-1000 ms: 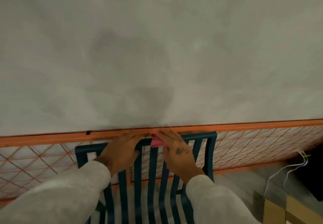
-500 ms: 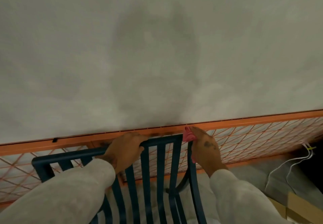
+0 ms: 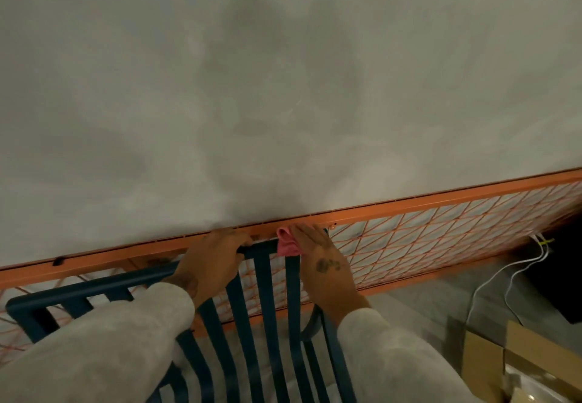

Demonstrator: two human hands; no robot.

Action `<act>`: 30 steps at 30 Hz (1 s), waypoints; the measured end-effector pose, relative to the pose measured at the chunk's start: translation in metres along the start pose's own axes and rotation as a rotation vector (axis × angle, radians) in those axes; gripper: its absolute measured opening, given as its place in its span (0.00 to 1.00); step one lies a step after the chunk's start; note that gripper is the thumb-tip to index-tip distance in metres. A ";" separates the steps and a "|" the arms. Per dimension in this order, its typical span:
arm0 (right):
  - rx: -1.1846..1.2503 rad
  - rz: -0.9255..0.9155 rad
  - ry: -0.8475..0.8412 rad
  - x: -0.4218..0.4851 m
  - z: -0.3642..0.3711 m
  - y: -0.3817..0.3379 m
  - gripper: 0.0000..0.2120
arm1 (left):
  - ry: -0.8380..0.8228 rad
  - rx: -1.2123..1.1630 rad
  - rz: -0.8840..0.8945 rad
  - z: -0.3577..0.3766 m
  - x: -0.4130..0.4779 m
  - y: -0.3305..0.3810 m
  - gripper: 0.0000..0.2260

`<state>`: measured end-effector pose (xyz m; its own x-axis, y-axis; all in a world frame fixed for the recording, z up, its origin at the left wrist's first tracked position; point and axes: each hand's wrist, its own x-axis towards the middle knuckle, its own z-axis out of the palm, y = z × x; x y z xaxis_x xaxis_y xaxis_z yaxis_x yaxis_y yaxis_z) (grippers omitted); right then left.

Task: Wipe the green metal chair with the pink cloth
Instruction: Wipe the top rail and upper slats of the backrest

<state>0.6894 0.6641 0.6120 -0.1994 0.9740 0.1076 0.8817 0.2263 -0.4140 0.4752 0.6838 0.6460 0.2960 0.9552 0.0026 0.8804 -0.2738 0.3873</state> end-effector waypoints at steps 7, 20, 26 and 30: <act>0.605 0.606 0.082 0.012 -0.024 0.020 0.09 | -0.013 0.002 -0.001 0.005 0.008 0.001 0.12; 0.532 0.360 -0.066 0.019 -0.029 0.021 0.20 | 0.057 -0.064 -0.005 0.009 0.005 -0.002 0.11; -0.147 -0.015 -0.091 0.023 -0.007 -0.017 0.29 | 0.003 -0.080 0.016 -0.008 -0.022 -0.028 0.16; -0.221 -0.078 -0.169 0.027 0.014 -0.059 0.30 | 0.044 -0.066 -0.081 -0.033 -0.062 -0.077 0.15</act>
<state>0.6256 0.6775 0.6269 -0.3228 0.9461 -0.0282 0.9288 0.3109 -0.2017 0.3770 0.6488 0.6467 0.2069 0.9783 0.0092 0.8741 -0.1890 0.4475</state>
